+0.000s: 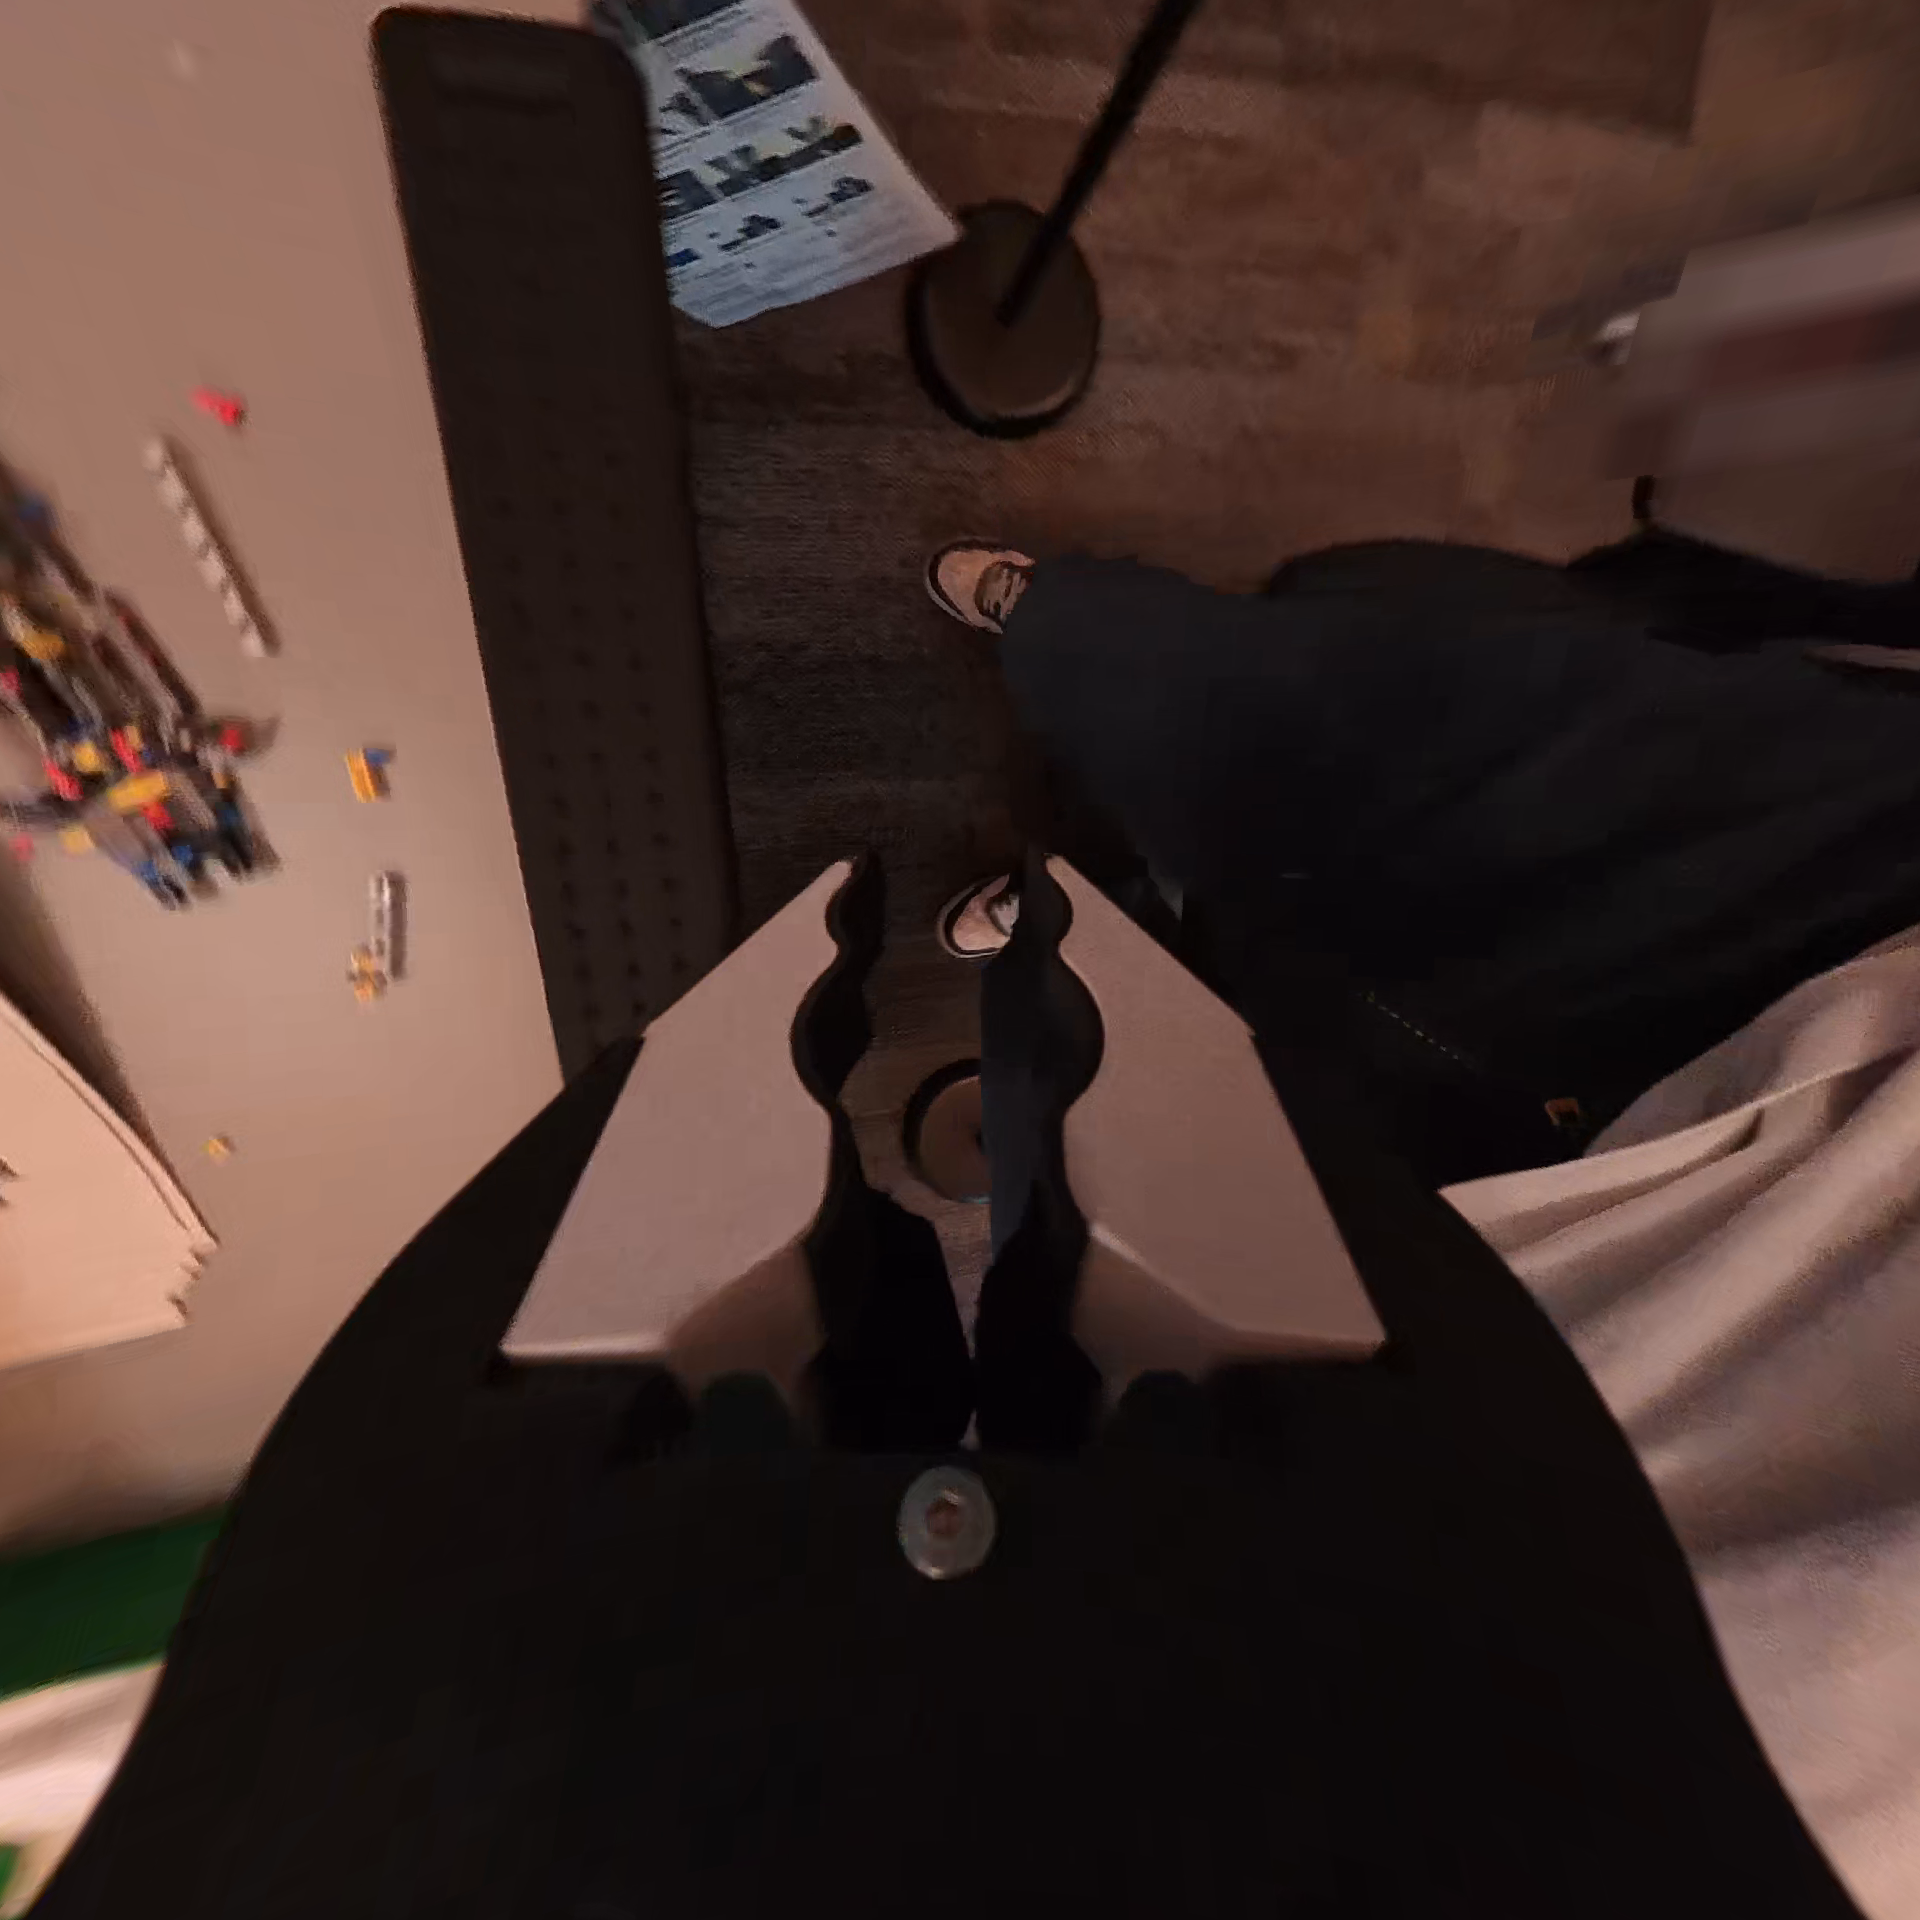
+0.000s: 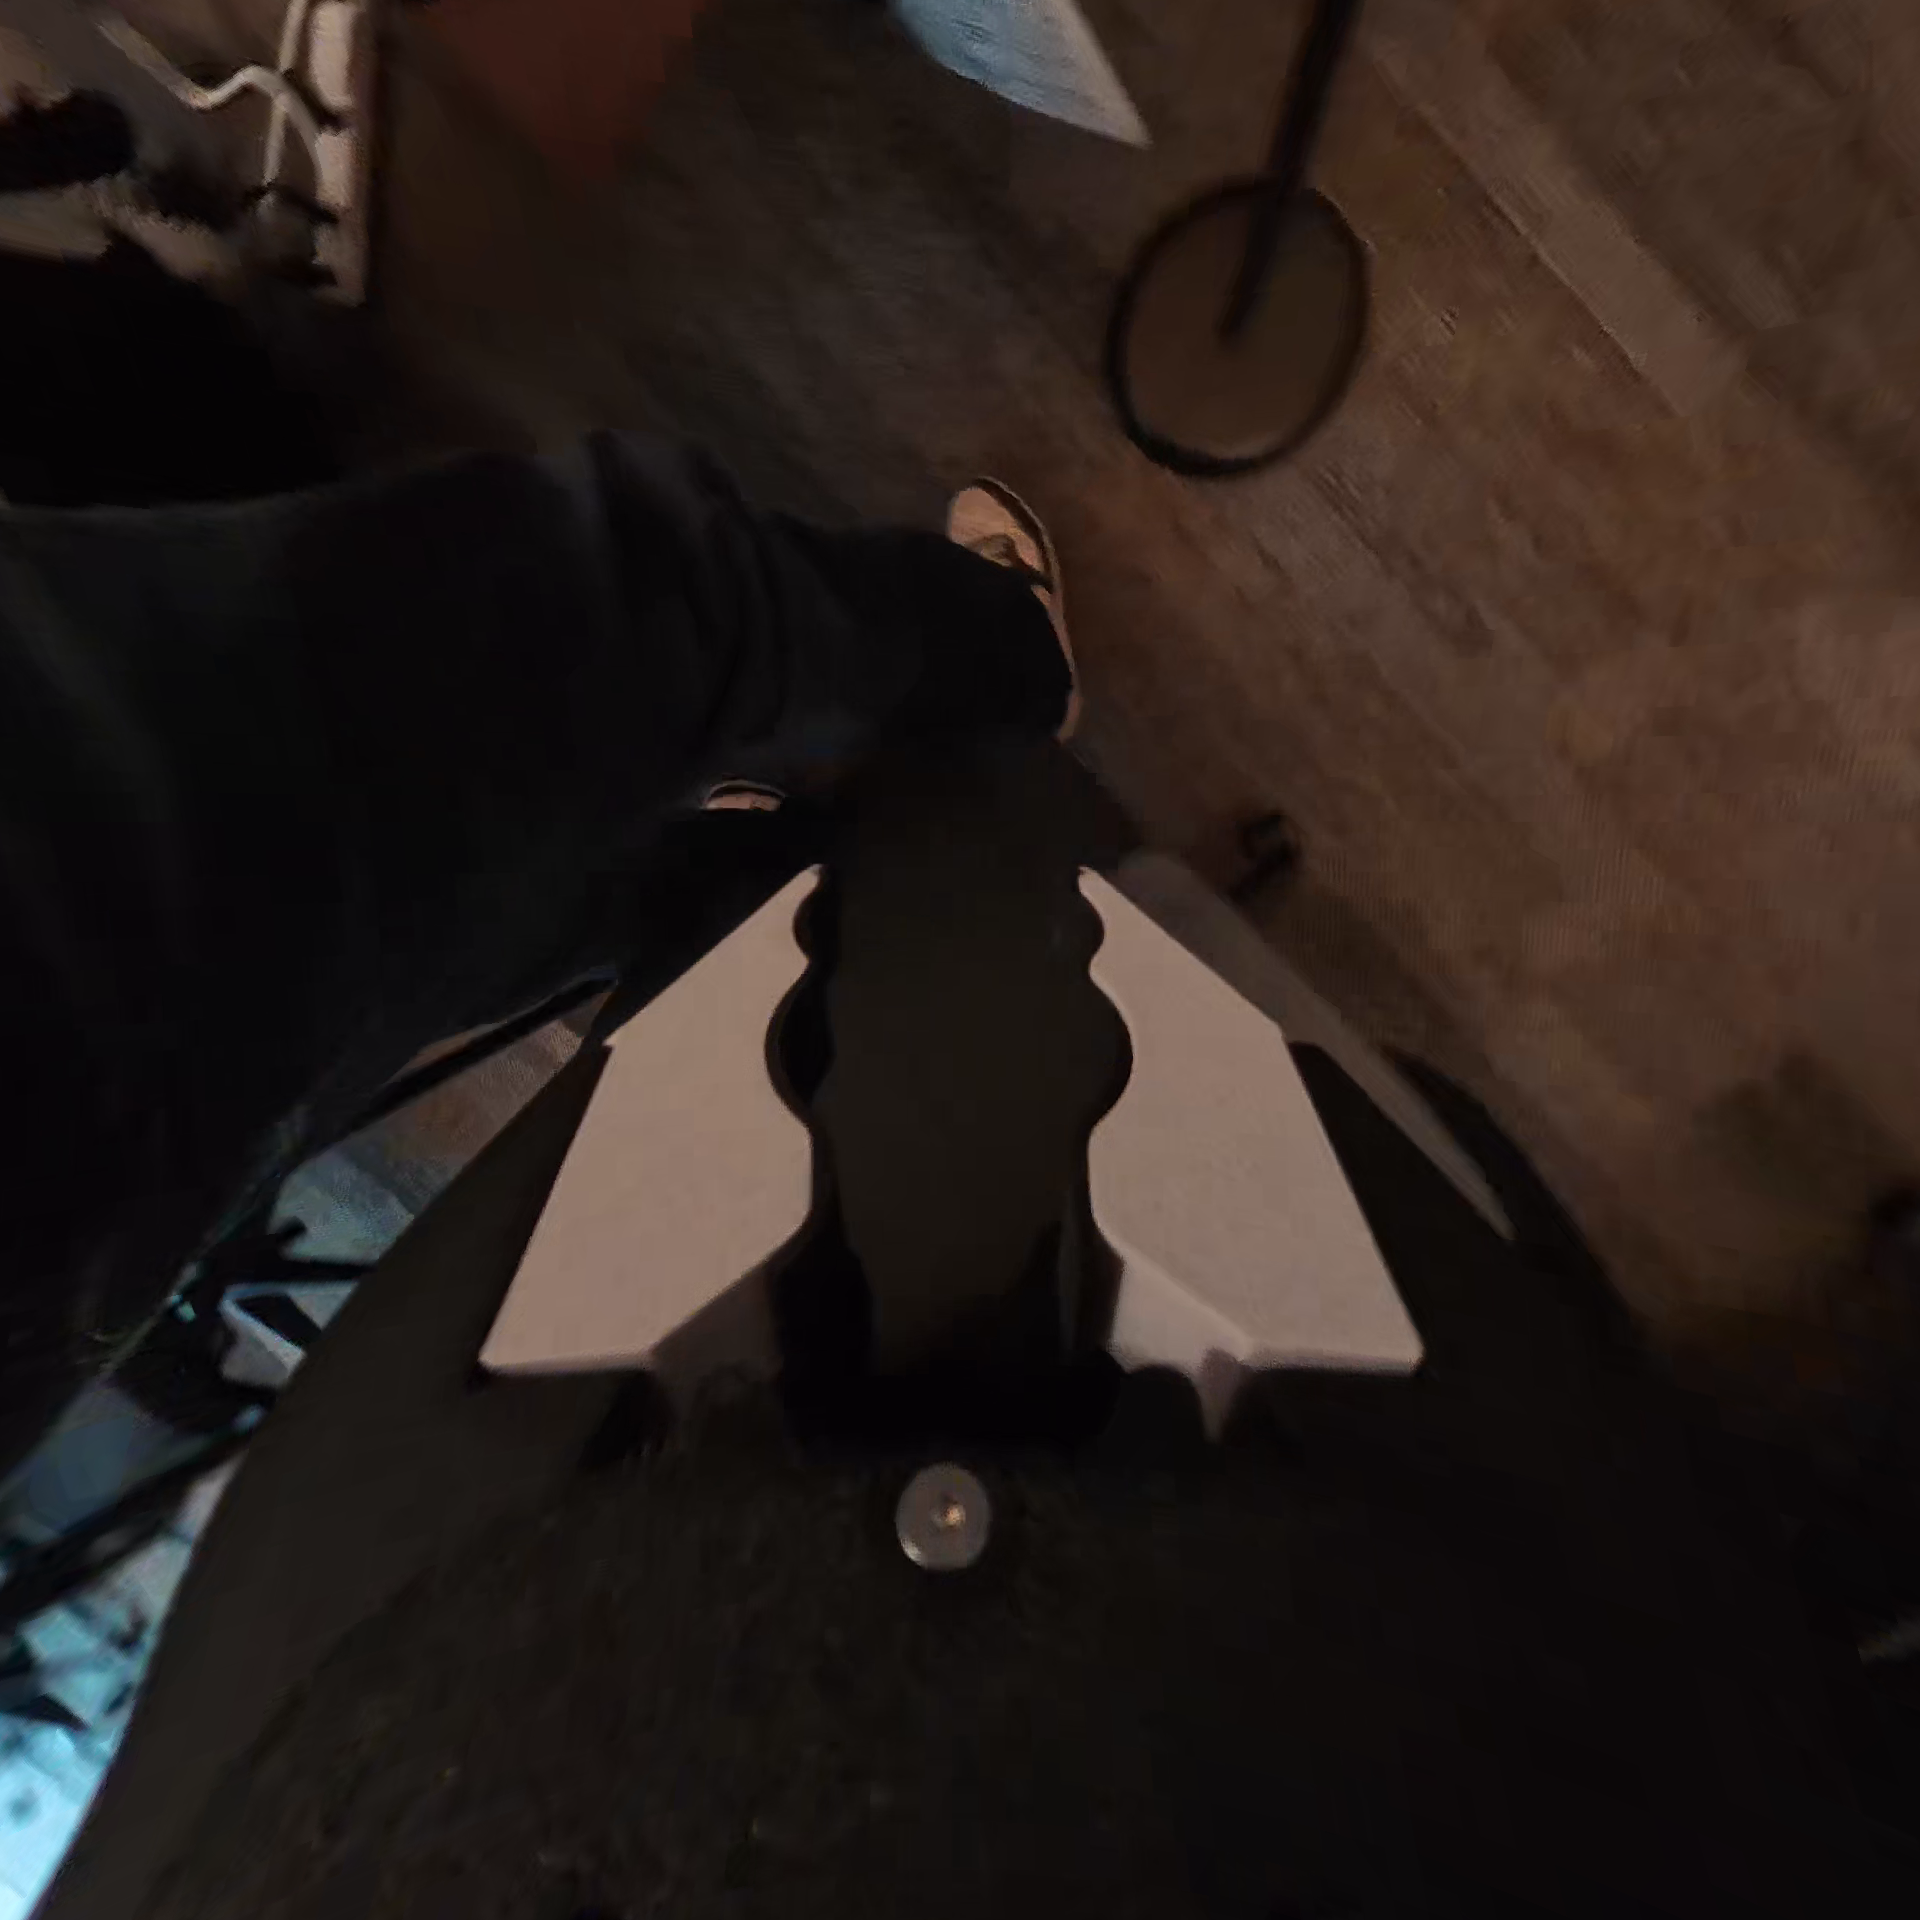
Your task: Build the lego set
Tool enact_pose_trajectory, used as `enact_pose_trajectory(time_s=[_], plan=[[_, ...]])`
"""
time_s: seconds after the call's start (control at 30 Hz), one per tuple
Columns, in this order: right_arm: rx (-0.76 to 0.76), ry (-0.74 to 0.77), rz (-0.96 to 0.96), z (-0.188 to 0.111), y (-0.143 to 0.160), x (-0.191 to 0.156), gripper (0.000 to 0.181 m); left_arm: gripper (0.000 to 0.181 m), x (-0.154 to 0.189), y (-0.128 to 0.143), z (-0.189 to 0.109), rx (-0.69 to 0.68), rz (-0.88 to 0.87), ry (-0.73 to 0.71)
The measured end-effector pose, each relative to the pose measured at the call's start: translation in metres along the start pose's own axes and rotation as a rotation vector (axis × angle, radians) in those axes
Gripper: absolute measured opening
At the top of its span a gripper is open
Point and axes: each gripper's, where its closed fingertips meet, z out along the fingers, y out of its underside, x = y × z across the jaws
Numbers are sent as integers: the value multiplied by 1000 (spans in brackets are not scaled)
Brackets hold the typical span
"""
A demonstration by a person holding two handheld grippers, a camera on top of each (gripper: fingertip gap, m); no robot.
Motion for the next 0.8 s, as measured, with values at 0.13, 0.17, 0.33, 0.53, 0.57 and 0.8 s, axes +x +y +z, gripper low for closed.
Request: enact_pose_trajectory(time_s=[0.13, 0.17, 0.33, 0.53, 0.57, 0.8], plan=[[31, 60, 239, -11, 106, 15, 42, 24, 17, -34, 24, -71, 208, 21], [23, 71, 279, -8, 131, 15, 42, 24, 24, -40, 30, -80, 246, 30], [-16, 66, 413, 13, 209, 8, 43, 24, 55, -49, 52, -138, 362, 49], [-8, -31, 391, 35, 183, 12, 43, 24, 71, -49, 49, -136, 326, 18], [-2, -60, 369, 38, 166, 11, 43, 24, 70, -48, 48, -126, 295, 12], [30, -238, -84, 68, -2, -36, 38, 24, 38, -8, 41, -38, -18, -94]])
